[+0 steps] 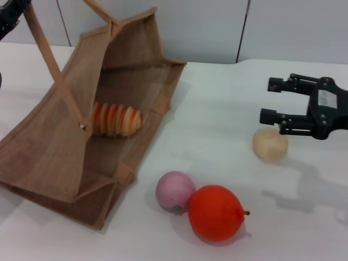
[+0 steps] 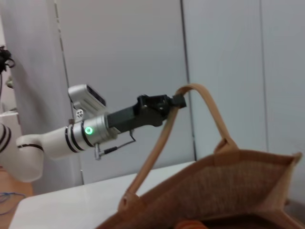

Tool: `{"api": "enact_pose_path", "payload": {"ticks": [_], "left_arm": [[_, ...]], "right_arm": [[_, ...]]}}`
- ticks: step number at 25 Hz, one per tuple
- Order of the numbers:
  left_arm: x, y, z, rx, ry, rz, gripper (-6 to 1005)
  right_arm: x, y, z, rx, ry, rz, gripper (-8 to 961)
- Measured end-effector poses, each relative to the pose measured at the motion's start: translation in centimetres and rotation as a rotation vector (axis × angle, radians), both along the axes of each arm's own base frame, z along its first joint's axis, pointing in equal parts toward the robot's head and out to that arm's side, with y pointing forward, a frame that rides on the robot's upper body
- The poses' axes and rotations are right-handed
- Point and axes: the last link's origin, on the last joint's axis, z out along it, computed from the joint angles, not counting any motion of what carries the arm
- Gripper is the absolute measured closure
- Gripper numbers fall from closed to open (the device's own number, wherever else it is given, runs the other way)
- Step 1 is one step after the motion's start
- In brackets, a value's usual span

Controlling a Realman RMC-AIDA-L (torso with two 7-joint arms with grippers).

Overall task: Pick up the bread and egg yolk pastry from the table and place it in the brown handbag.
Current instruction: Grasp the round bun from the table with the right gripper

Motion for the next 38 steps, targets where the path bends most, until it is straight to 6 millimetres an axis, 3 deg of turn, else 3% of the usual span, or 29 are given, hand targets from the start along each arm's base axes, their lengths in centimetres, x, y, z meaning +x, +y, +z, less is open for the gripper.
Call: {"api": "enact_pose_path", "payload": {"ticks": [12,25,38], "left_arm": [[0.5,0.9,-0.8,-0.016,0.012,0.008,883],[1.1,1.8,-1.5,-0.048,0.04,0.003,883],[0.7,1.8,-1.4,-0.048,0.041,0.02,883]], "right_arm": [[1.9,0.2,-0.1,0.029,-0.08,-0.077,137],[3.0,3.6,-4.6,0.032,-0.331,-0.207,136],[4.7,3.8,-3.2,0.089,-0.393,-0.234,133]]}}
